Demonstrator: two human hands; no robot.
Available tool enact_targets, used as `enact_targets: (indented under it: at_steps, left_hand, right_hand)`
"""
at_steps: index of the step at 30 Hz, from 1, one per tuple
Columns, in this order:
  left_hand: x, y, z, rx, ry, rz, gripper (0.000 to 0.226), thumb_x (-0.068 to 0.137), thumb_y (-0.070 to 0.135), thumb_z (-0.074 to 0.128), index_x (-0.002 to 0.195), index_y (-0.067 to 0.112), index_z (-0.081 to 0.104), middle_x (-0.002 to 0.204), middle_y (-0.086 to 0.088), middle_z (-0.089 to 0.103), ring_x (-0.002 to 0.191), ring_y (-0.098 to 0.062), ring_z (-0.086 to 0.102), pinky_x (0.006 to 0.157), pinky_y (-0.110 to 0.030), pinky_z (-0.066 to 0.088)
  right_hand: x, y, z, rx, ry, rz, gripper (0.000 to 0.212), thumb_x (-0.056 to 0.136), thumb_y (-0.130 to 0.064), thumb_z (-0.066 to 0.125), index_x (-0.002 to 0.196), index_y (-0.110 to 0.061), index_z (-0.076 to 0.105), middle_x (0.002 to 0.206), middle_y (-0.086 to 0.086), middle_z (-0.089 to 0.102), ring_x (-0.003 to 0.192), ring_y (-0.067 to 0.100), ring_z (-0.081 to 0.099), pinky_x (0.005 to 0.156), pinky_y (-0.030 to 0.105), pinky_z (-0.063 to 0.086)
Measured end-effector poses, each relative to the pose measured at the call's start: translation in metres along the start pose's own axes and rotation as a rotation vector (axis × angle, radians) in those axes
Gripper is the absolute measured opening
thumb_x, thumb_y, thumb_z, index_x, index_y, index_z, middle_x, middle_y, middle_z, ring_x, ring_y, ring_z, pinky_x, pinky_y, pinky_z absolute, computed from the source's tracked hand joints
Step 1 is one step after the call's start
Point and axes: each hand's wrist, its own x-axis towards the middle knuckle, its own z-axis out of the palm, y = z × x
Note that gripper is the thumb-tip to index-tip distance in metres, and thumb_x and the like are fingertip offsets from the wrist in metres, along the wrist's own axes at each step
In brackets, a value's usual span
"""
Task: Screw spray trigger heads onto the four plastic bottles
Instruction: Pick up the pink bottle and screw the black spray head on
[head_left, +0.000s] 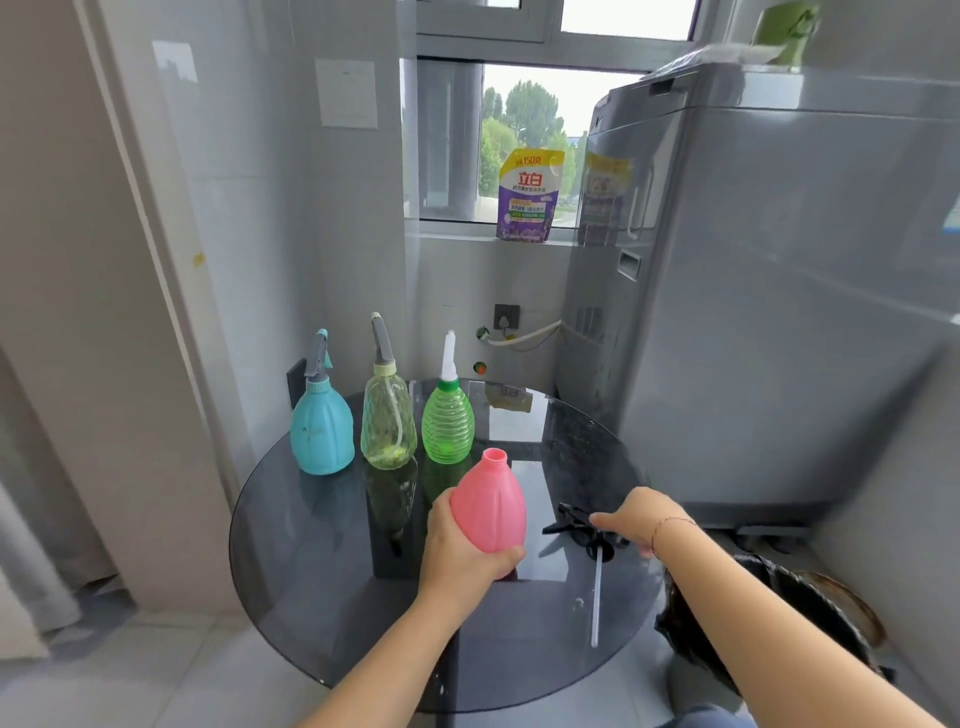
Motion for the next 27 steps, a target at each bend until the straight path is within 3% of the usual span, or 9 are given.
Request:
enact_targets:
  at_steps: [4,6,11,13,16,19,21,24,27]
  left_hand:
    - [-0.015,0.003,0.001,0.025,-0.007,0.017,0.103,0.053,0.033,0.089,0.137,0.026,0.031,0.132,0.002,0.043,0.113,-0.022,0.049,0.091,-0.040,0.050]
    - [-0.022,0.003,0.000,0.035,-0.006,0.020,0.104,0.053,0.033,0.089,0.138,0.025,0.030,0.133,0.002,0.043,0.114,-0.023,0.049,0.094,-0.043,0.050]
    - [-0.032,0.003,-0.002,0.043,0.001,0.022,0.105,0.054,0.034,0.090,0.139,0.025,0.029,0.133,0.003,0.041,0.112,-0.020,0.047,0.093,-0.039,0.049]
    - [-0.034,0.002,-0.003,0.052,0.006,0.026,0.105,0.053,0.034,0.090,0.139,0.024,0.029,0.133,0.003,0.041,0.111,-0.020,0.047,0.093,-0.038,0.049]
    - [-0.036,0.000,-0.008,0.063,0.007,0.030,0.105,0.054,0.034,0.090,0.138,0.026,0.029,0.131,0.005,0.040,0.111,-0.019,0.046,0.092,-0.038,0.050]
    - [-0.035,-0.002,-0.013,0.064,0.013,0.031,0.104,0.054,0.033,0.091,0.138,0.027,0.029,0.131,0.006,0.039,0.112,-0.019,0.046,0.093,-0.040,0.051]
    - [-0.033,-0.004,-0.016,0.059,0.021,0.026,0.105,0.053,0.032,0.091,0.137,0.027,0.029,0.130,0.006,0.039,0.112,-0.019,0.047,0.090,-0.038,0.051]
    - [-0.028,-0.005,-0.021,0.069,0.042,0.020,0.103,0.053,0.031,0.091,0.136,0.026,0.030,0.127,0.007,0.039,0.110,-0.018,0.045,0.085,-0.033,0.048]
    - [-0.023,-0.003,-0.025,0.109,0.055,0.032,0.102,0.055,0.033,0.090,0.136,0.025,0.030,0.121,0.010,0.035,0.109,-0.017,0.044,0.086,-0.034,0.048]
  right_hand:
    - [-0.011,0.003,0.011,0.151,-0.065,0.050,0.047,0.086,-0.045,0.058,0.057,-0.012,0.041,0.033,0.000,0.046,0.027,0.016,0.049,0.045,0.022,0.039]
    - [-0.015,0.002,0.017,0.238,-0.075,0.063,0.044,0.084,-0.041,0.060,0.055,-0.012,0.042,0.042,0.002,0.048,0.029,0.018,0.045,0.044,0.021,0.039]
    - [-0.022,-0.006,0.028,0.289,0.023,0.070,0.042,0.080,-0.030,0.062,0.048,-0.014,0.039,0.020,-0.006,0.036,0.032,0.017,0.036,0.041,0.018,0.029]
    - [-0.021,-0.007,0.033,0.364,0.053,0.093,0.040,0.078,-0.026,0.063,0.050,-0.012,0.038,0.031,-0.002,0.041,0.037,0.018,0.036,0.042,0.020,0.028]
    - [-0.016,-0.007,0.034,0.617,0.066,0.137,0.038,0.079,-0.024,0.066,0.054,-0.009,0.042,0.047,0.004,0.043,0.045,0.020,0.036,0.048,0.024,0.031]
    - [-0.015,-0.010,0.026,1.049,-0.006,0.151,0.027,0.082,-0.014,0.071,0.063,-0.003,0.055,0.044,0.005,0.050,0.041,0.015,0.033,0.035,0.019,0.031]
    - [-0.018,-0.018,0.015,1.233,-0.059,0.096,0.019,0.083,-0.013,0.073,0.074,-0.002,0.060,0.057,0.008,0.055,0.044,0.013,0.039,0.035,0.016,0.035]
    - [-0.030,-0.041,-0.013,1.406,-0.082,-0.120,0.014,0.083,-0.010,0.073,0.082,-0.002,0.062,0.080,0.013,0.061,0.059,0.014,0.053,0.053,0.020,0.052]
    - [-0.055,-0.069,-0.048,1.456,-0.057,-0.321,0.013,0.085,-0.009,0.070,0.090,0.001,0.063,0.077,0.010,0.058,0.062,0.012,0.059,0.062,0.022,0.061]
